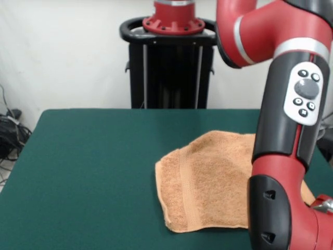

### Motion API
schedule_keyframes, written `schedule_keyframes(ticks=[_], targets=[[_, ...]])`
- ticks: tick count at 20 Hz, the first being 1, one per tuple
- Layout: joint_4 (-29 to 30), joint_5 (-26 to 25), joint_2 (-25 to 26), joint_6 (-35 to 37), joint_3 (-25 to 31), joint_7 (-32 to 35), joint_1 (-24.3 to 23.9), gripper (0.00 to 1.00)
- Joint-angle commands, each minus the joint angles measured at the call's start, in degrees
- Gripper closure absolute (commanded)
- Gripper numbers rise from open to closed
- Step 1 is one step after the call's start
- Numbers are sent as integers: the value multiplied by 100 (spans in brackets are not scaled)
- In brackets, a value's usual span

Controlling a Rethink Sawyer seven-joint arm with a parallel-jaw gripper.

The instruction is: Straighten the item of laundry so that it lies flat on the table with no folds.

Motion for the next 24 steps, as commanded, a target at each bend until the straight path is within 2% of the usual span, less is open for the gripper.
schedule_keyframes(ticks=[1,4,8,13,18,24], targets=[[-68,-1149,-6,-1057,1552,-2381,366,100],[267,-1594,14,-1088,2183,-2596,633,100],[77,-1899,-83,-1089,2554,-2477,615,100],[-260,-1900,-337,-912,2656,-2241,501,100],[-329,-1863,-427,-909,2830,-2069,524,100],[-439,-1595,-491,-1045,3058,-1816,562,100]])
